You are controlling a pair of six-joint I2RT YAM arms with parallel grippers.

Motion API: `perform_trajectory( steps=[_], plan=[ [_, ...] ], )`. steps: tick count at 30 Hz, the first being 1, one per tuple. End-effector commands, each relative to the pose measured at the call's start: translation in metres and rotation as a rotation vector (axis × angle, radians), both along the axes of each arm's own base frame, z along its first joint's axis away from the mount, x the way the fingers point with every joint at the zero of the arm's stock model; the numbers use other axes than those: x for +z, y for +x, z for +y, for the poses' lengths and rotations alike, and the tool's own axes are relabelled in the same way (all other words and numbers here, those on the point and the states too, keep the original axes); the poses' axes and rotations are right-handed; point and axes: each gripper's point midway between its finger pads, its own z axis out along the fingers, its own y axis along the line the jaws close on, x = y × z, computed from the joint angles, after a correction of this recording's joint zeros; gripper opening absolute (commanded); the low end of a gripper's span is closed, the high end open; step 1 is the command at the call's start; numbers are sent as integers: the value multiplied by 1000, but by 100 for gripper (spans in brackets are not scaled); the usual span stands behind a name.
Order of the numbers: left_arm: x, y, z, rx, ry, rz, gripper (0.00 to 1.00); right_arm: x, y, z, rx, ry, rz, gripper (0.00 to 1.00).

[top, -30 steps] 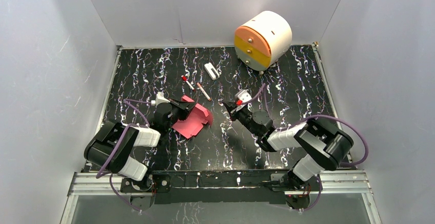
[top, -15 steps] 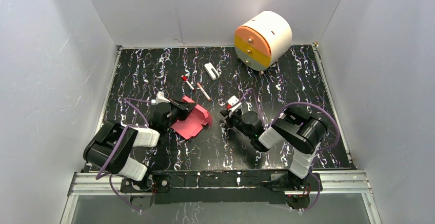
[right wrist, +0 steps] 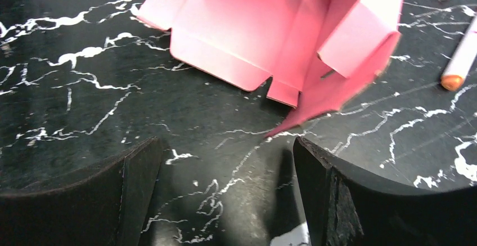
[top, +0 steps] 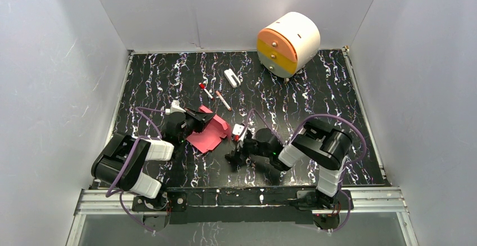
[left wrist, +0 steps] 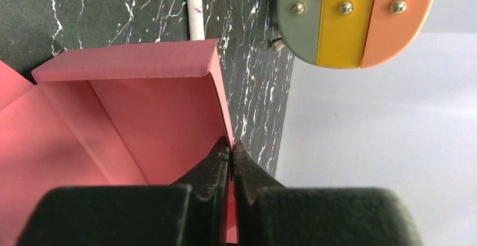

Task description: Fold the paper box

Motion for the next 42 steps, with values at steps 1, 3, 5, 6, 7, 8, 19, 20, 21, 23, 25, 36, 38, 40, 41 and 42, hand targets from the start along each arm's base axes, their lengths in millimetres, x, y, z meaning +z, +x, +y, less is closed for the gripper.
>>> perform_trajectory(
  steps=[1,3,5,6,7,8,19,20,21,23,25,36,38,40,41,42],
  plan=[
    [-1,-4,-1,-30,15,-6,0,12,-15,13,93,16,-34,95],
    [1,-5,-1,-35,14,-10,0,16,-11,7,45,28,-53,94],
    [3,-5,-1,-41,9,-14,0,24,-4,-4,-16,51,-93,94],
    [4,-5,-2,-44,7,-17,0,24,-3,-8,-32,43,-104,94],
    [5,-5,-2,-50,7,-20,0,26,0,-11,-45,29,-115,94],
    [5,-6,-3,-56,5,-19,0,29,2,-13,-55,18,-127,94],
    [7,-7,-9,-94,-6,-19,0,37,36,-29,-175,-16,-192,88],
    [6,-8,-9,-95,-5,-17,0,36,40,-31,-197,-22,-199,87],
    [6,-8,-9,-96,-4,-17,0,36,43,-31,-207,-21,-203,87],
    [5,-8,-9,-99,-4,-11,0,35,46,-31,-217,-16,-199,86],
    [5,-8,-10,-101,-7,-11,0,34,49,-30,-224,-11,-193,85],
    [7,-7,-11,-105,-18,-15,0,30,44,-6,-137,30,-150,82],
    [7,-7,-11,-106,-21,-16,0,30,42,-1,-118,40,-141,81],
    [8,-7,-11,-106,-23,-17,0,31,42,3,-104,46,-134,80],
    [7,-8,-12,-107,-25,-15,0,32,42,5,-99,52,-131,80],
    [7,-8,-12,-107,-29,-14,0,31,41,7,-93,55,-125,79]
  ],
)
